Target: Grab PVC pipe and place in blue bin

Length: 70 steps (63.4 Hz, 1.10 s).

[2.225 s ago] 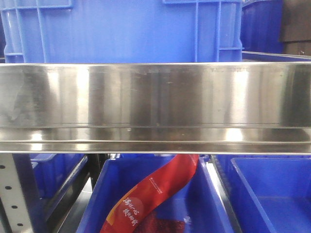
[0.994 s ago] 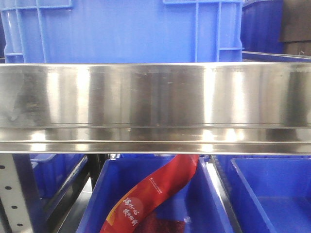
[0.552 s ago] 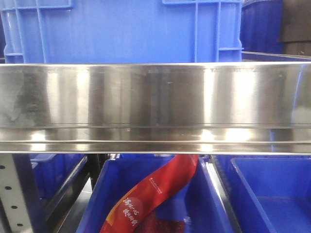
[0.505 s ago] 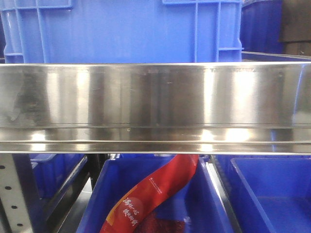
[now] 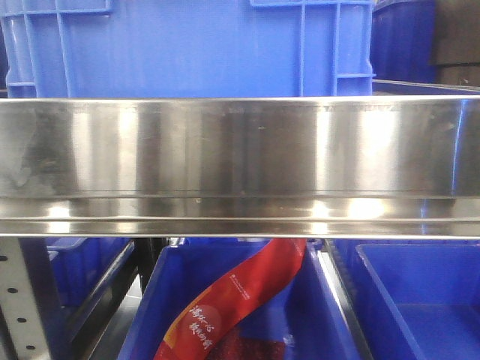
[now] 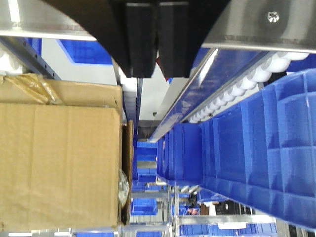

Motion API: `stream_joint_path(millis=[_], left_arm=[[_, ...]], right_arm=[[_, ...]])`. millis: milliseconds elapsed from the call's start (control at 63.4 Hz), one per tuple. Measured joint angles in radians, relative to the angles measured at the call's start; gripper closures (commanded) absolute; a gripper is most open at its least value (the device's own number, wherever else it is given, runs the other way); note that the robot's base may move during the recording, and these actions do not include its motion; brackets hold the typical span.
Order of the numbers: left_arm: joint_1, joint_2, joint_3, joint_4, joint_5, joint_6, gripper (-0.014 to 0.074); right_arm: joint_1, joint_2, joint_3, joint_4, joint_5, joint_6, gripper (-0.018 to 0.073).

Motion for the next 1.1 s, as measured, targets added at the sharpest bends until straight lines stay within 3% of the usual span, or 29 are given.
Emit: stream_joint_path(millis=[757, 915, 1104], left_arm=[[0.0, 0.0, 0.0, 0.0, 0.0, 0.0, 0.0707], [0.0, -0.005, 0.013, 0.005, -0.044, 0.0, 0.0707], [0.076, -0.079, 0.125, 0.04, -0.092, 0.0, 0.0707]], right_arm=[[0.0, -0.005, 0.0, 0.0, 0.014, 0.0, 0.0727], [-0.002, -0.005, 0.0, 0.001, 0.014, 0.0, 0.0727], [-0.002, -0.005, 0.0, 0.001, 0.014, 0.0, 0.0727]])
